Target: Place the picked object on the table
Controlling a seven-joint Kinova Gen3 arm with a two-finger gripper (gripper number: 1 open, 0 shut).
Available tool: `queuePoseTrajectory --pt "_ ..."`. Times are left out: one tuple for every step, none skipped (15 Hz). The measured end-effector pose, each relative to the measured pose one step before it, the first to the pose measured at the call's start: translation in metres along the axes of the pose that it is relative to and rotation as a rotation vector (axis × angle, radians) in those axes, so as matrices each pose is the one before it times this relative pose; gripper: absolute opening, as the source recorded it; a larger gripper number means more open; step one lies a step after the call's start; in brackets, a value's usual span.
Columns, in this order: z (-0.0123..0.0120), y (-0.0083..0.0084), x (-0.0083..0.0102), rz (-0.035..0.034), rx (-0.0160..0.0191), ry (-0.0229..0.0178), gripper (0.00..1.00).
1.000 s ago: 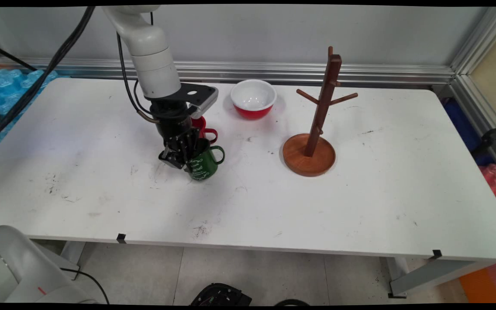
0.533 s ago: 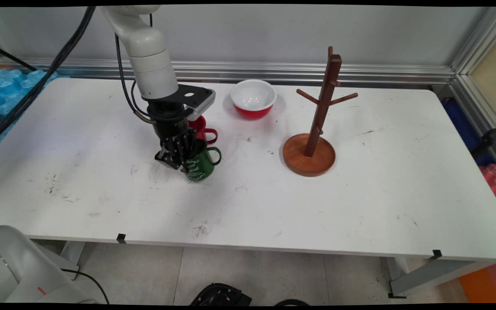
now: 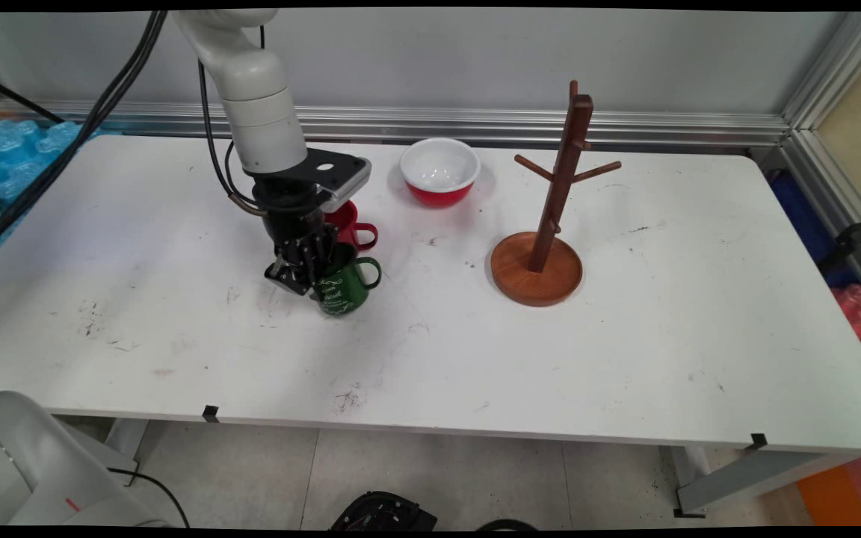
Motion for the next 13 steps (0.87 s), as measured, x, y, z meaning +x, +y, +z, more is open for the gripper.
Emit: queuePoseTrajectory --pt "0.00021 -0.00001 -0.0002 0.00256 -0.00052 -0.00032 0.0" --pt "0.00019 -0.00009 -0.00011 0.00226 -0.00043 0.00005 0.0" --pt "0.00018 -0.00007 -0.00015 0.00198 -0.00034 0.00039 0.0" --pt "0.00017 -0.00003 0.0 0.00147 -0.00057 0.00103 1.0" --pt "0.00012 -0.00005 0.00003 0.00104 -0.00032 0.00128 1.0" --pt "0.00009 -0.00004 0.00007 0.00082 -0.00022 0.00081 1.0" --pt "0.00012 -0.00005 0.0001 0.00184 -0.00021 0.00104 1.0" --pt "0.0001 -0.00001 0.00002 0.00111 -0.00024 0.00045 1.0" --pt "0.00014 0.00007 0.00009 0.0018 -0.00048 0.00062 1.0" --pt "0.00014 0.00006 0.00008 0.00167 -0.00048 0.0007 1.0" --pt "0.00022 0.00018 0.0 0.00193 -0.00086 0.00083 1.0" --pt "0.00015 0.00016 0.00007 0.00171 -0.0008 0.00075 1.0" --pt "0.00018 0.00018 0.00005 0.00207 -0.00086 0.00076 1.0"
